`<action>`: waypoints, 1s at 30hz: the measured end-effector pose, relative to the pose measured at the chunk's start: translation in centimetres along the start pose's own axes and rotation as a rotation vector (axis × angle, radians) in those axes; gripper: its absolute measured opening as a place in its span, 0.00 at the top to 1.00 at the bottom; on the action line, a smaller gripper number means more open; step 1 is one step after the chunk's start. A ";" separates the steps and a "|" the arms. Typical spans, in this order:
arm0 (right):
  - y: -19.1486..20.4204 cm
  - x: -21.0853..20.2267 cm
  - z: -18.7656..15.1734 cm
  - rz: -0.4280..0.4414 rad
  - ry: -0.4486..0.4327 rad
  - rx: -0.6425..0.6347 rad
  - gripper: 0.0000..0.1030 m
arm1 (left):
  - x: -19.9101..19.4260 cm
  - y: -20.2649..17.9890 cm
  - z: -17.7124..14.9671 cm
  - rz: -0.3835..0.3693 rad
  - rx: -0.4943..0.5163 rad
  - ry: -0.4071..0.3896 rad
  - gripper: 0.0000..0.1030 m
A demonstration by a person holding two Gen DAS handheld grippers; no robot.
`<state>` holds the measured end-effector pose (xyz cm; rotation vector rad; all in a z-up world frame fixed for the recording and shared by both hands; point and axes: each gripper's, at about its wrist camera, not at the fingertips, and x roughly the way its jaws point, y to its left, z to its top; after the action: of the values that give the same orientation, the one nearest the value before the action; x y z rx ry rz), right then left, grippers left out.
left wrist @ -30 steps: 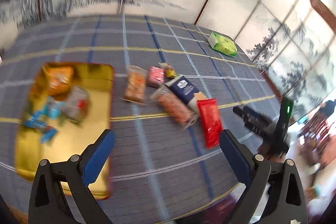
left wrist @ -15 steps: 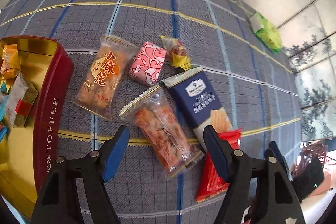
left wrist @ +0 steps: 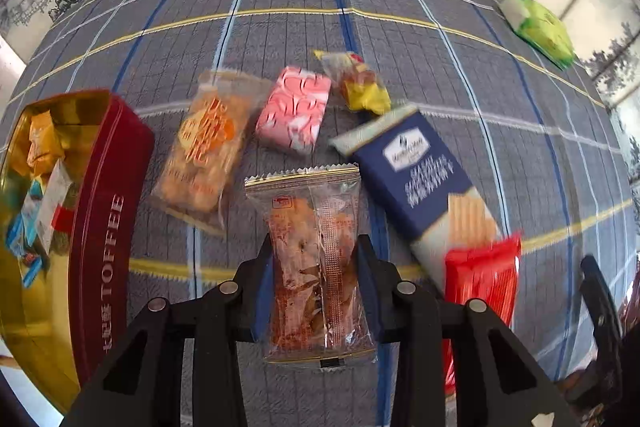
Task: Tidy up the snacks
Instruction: 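Carry the peanut bag over the tin while the right gripper grasps the red wafer pack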
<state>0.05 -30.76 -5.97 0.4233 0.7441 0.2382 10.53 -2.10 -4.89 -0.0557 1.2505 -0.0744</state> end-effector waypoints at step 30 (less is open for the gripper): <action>12.4 4.9 -2.3 -0.042 0.185 -0.264 0.55 | -10.8 7.5 -9.3 -0.161 0.026 -0.183 0.67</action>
<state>1.17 -17.29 -4.85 0.1360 0.8882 0.3349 -1.47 6.30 1.76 -0.1379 1.0601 -0.2199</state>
